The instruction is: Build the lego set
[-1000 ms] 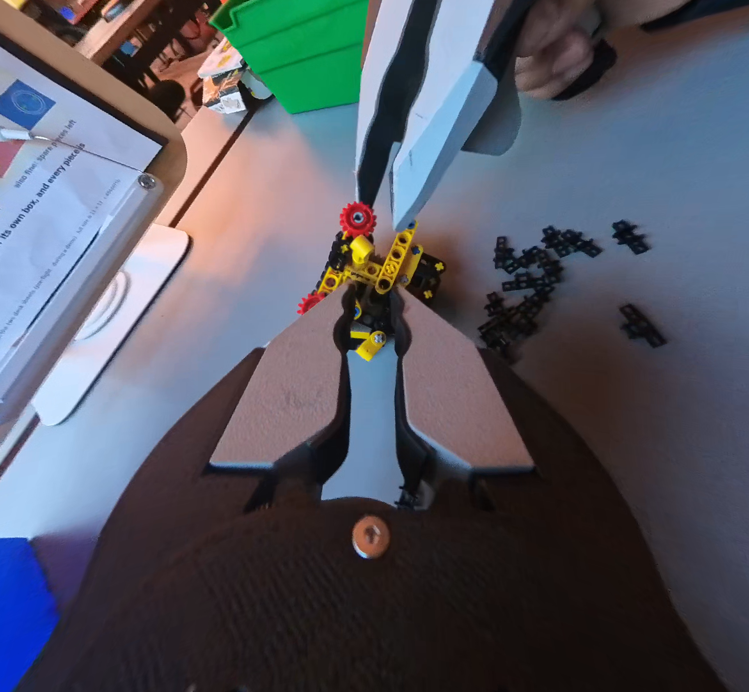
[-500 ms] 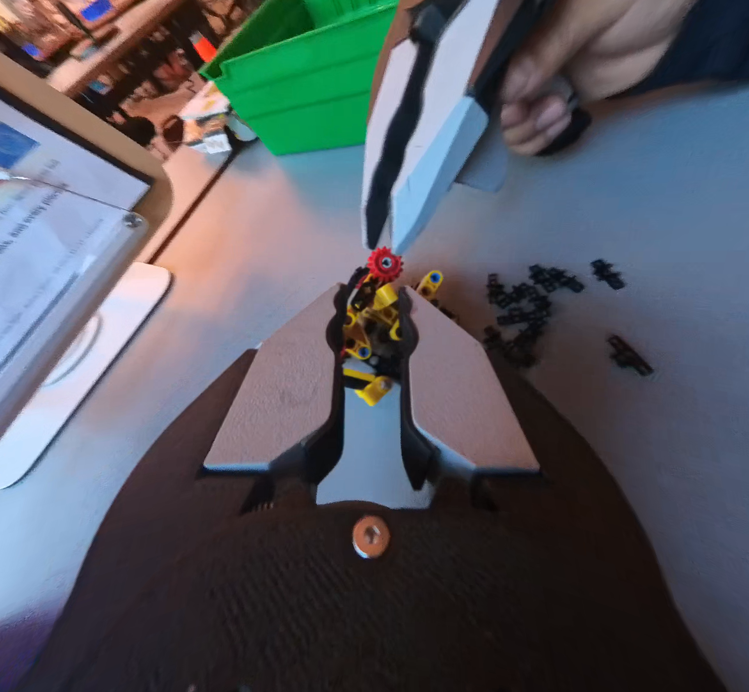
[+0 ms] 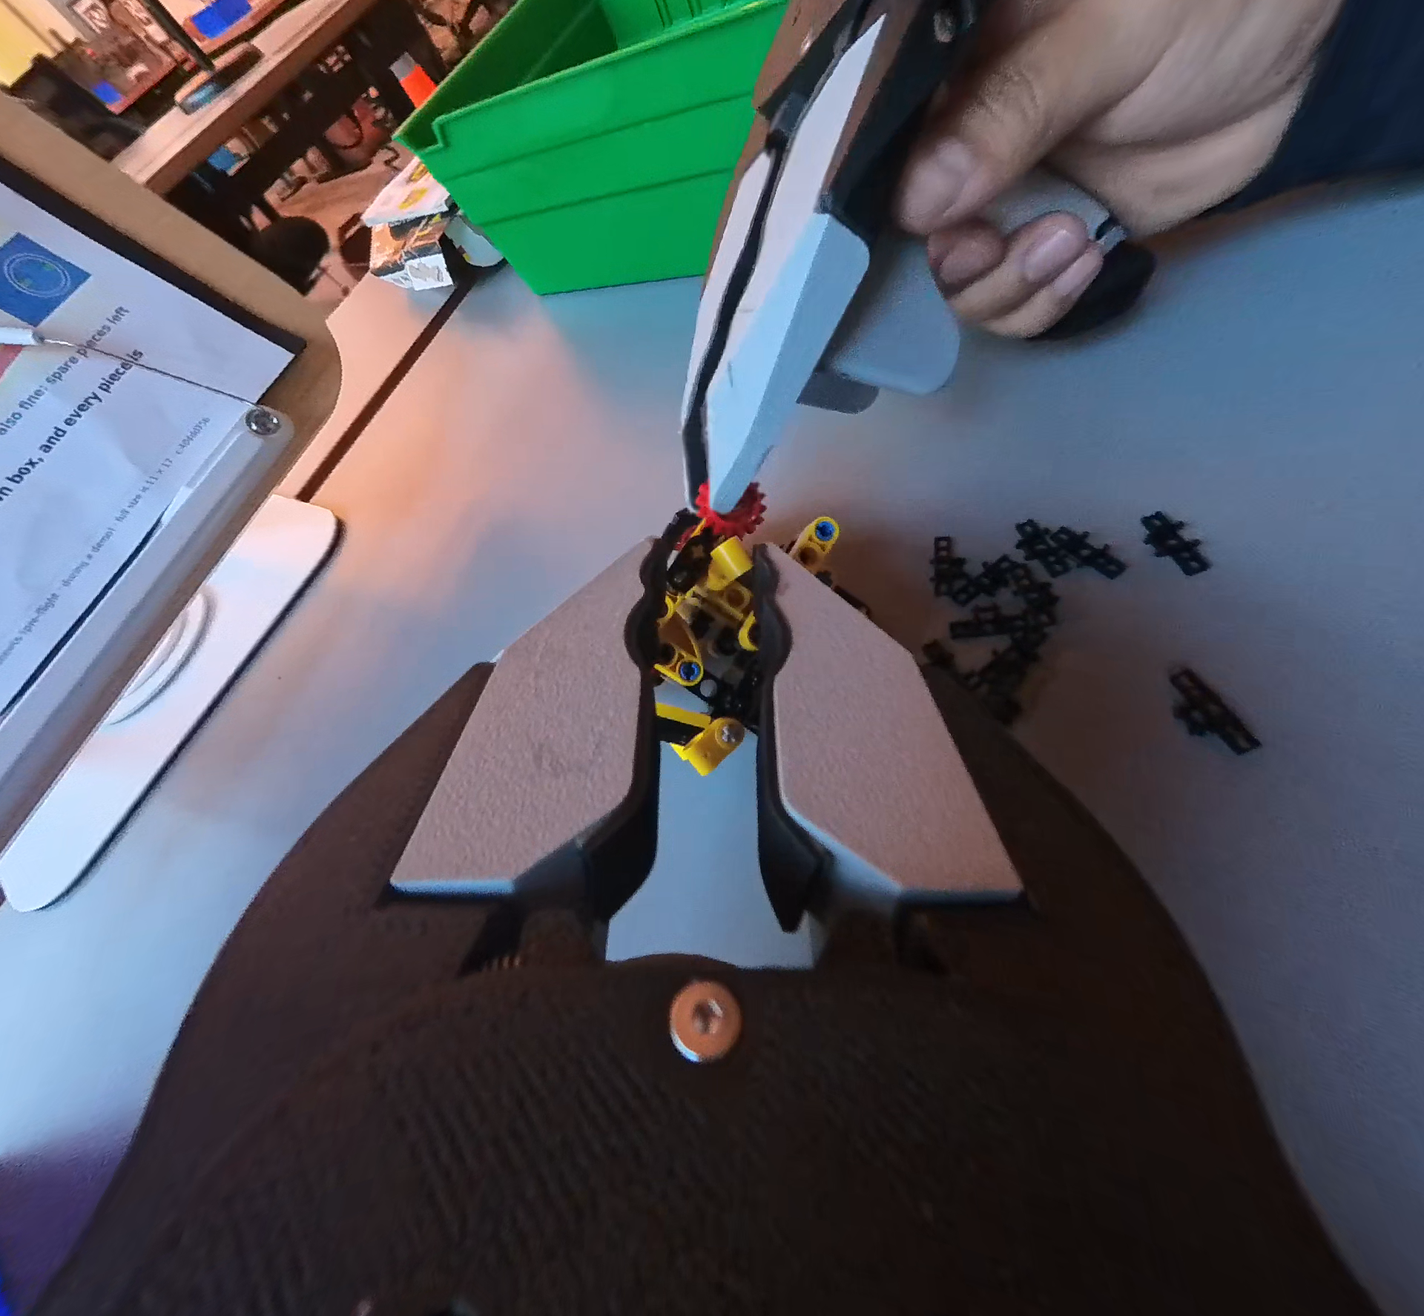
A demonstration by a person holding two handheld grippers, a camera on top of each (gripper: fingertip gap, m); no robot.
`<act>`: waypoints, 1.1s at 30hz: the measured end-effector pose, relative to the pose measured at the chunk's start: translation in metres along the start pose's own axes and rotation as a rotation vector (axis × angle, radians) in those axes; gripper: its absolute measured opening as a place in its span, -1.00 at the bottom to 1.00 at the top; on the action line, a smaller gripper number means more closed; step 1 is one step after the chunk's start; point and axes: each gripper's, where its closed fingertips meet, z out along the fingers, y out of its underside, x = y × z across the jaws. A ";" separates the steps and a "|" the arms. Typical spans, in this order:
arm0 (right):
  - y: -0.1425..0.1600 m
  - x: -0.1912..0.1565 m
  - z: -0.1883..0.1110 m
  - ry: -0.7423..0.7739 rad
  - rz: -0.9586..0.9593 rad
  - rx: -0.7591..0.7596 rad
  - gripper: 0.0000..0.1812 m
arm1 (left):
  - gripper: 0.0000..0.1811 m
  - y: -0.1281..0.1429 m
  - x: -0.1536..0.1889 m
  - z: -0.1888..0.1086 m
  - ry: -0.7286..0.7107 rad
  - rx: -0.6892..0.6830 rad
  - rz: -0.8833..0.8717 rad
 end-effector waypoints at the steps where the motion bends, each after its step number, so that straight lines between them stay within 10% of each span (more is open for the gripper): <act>1: 0.000 0.000 0.000 0.008 -0.010 0.000 -0.92 | -0.80 0.000 0.000 0.000 -0.013 -0.010 0.010; 7: 0.001 0.000 -0.004 0.099 -0.145 -0.053 -0.95 | -0.81 -0.002 0.002 0.002 -0.052 -0.036 0.050; 14: -0.003 -0.003 -0.005 0.499 -0.754 -0.193 -1.00 | -0.82 0.001 -0.003 0.000 -0.062 -0.054 0.001; 24: -0.018 -0.049 -0.004 -0.051 -0.245 0.078 -1.00 | -0.91 0.022 0.007 0.011 -0.089 -0.196 0.141; 33: -0.020 -0.014 -0.016 0.132 -0.258 0.076 -1.00 | -0.94 0.025 0.011 0.017 -0.042 -0.164 0.071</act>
